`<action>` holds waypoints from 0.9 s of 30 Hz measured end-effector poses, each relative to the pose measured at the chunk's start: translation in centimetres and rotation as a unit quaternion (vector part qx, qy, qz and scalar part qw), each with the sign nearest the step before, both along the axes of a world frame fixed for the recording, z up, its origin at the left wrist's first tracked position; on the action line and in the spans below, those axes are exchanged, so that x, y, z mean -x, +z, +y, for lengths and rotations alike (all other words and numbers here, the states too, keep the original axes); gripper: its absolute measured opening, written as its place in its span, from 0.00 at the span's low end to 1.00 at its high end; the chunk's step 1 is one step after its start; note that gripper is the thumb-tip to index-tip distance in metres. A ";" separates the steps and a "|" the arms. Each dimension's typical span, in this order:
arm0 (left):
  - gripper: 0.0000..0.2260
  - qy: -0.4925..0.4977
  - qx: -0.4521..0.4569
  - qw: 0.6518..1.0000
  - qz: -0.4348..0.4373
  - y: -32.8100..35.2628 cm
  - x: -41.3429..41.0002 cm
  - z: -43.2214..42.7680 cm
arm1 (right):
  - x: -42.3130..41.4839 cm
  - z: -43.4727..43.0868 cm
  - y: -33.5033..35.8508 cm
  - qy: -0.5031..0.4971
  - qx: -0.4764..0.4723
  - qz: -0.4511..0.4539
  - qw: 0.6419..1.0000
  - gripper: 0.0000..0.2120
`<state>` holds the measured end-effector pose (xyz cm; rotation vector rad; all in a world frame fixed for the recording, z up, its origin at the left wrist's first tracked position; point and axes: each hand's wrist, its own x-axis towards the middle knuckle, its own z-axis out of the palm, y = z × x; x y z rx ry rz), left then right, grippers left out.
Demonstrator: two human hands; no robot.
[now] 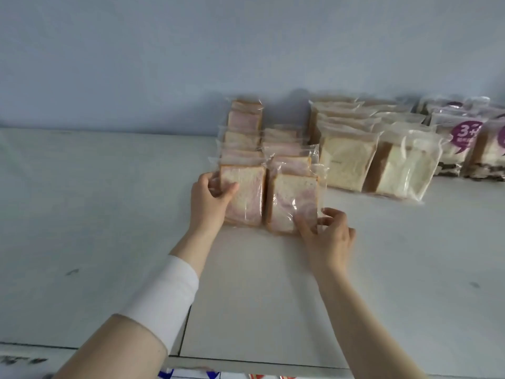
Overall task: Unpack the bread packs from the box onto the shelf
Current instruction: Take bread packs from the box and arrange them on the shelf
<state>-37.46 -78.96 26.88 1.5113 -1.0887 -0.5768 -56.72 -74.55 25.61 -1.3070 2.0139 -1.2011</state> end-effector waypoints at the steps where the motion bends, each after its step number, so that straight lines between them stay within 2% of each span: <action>1: 0.17 0.001 -0.003 1.000 -0.002 0.2 0.1 -0.1 | -0.2 0.1 0.1 -0.008 0.006 0.000 1.000 0.25; 4: 0.25 -0.011 -0.036 0.999 0.002 0.7 0.0 0.1 | -0.6 0.4 0.6 -0.007 -0.009 0.038 0.999 0.25; 6: 0.27 -0.023 -0.056 0.998 -0.012 1.2 -0.3 0.7 | -0.4 0.9 0.9 0.007 -0.025 0.026 0.999 0.27; 9: 0.29 0.027 -0.041 0.988 -0.143 2.0 -0.5 2.7 | 0.8 2.6 1.3 0.011 -0.021 0.041 0.999 0.29; 11: 0.28 0.035 0.031 0.967 -0.249 2.9 1.0 4.7 | 2.5 4.6 1.7 -0.002 -0.009 0.094 0.995 0.30; 14: 0.24 -0.066 0.076 0.924 -0.370 4.5 6.9 6.6 | 6.9 7.9 2.6 -0.025 -0.003 0.185 0.982 0.30; 18: 0.24 -0.221 0.119 0.834 -0.492 5.6 19.3 9.3 | 16.0 12.7 4.1 -0.078 -0.020 0.308 0.948 0.29; 21: 0.24 -0.304 0.163 0.772 -0.533 5.2 29.8 12.5 | 24.7 17.5 4.3 -0.115 -0.049 0.372 0.920 0.28; 27: 0.21 -0.416 0.202 0.700 -0.544 3.5 50.8 21.1 | 42.5 29.6 3.0 -0.218 -0.145 0.390 0.883 0.24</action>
